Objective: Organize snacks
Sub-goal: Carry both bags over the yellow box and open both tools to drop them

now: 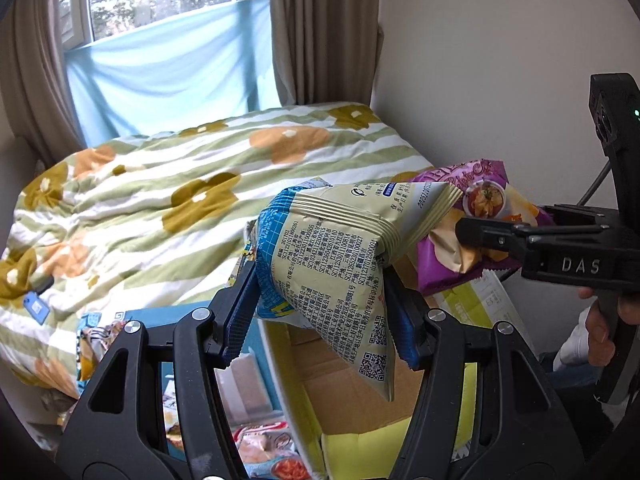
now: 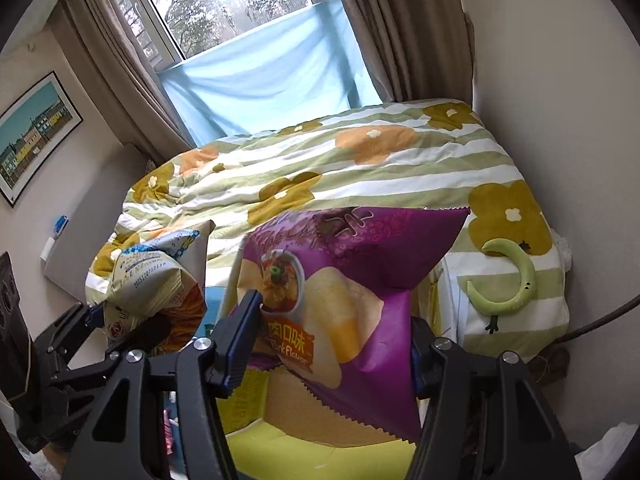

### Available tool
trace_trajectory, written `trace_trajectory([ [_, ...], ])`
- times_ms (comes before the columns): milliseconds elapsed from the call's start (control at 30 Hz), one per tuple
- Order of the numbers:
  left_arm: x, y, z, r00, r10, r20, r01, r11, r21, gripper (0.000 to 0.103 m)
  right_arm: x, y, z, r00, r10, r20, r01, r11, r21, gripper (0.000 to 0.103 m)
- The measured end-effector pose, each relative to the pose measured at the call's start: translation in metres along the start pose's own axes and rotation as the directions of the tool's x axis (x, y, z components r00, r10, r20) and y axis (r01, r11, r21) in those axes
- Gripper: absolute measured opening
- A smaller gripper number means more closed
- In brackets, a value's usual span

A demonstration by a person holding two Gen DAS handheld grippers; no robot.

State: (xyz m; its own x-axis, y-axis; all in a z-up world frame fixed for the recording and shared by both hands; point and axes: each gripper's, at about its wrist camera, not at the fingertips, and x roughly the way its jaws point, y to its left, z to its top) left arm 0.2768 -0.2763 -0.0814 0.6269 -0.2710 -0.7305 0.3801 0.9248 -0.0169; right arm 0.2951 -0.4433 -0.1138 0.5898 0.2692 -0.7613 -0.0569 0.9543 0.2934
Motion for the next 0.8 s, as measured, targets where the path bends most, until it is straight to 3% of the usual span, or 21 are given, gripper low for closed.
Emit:
trace_trajectory([
  [300,0.077,0.004,0.008,0.99,0.018,-0.14,-0.02,1.0,-0.019,0.056,0.062,-0.008,0.002,0.988,-0.104,-0.111,0.091,0.988,-0.124,0.057],
  [400,0.093,0.007,0.013,0.988,0.06,-0.145,-0.06,0.998,0.001,0.059,0.072,-0.012,0.004,0.984,-0.13,-0.12,0.112,0.983,-0.143,0.057],
  [467,0.099,0.01,0.015,0.989,0.047,-0.143,-0.05,0.999,-0.018,0.078,0.075,-0.014,0.005,0.982,-0.14,-0.124,0.12,0.981,-0.151,0.057],
  [500,0.1,0.013,0.015,0.989,0.041,-0.143,-0.046,0.998,-0.034,0.099,0.075,-0.015,0.006,0.981,-0.147,-0.124,0.127,0.979,-0.156,0.057],
  [800,0.09,0.025,0.002,0.988,0.039,-0.149,-0.045,0.998,-0.036,0.102,0.076,-0.022,0.005,0.973,-0.195,-0.126,0.17,0.968,-0.182,0.057],
])
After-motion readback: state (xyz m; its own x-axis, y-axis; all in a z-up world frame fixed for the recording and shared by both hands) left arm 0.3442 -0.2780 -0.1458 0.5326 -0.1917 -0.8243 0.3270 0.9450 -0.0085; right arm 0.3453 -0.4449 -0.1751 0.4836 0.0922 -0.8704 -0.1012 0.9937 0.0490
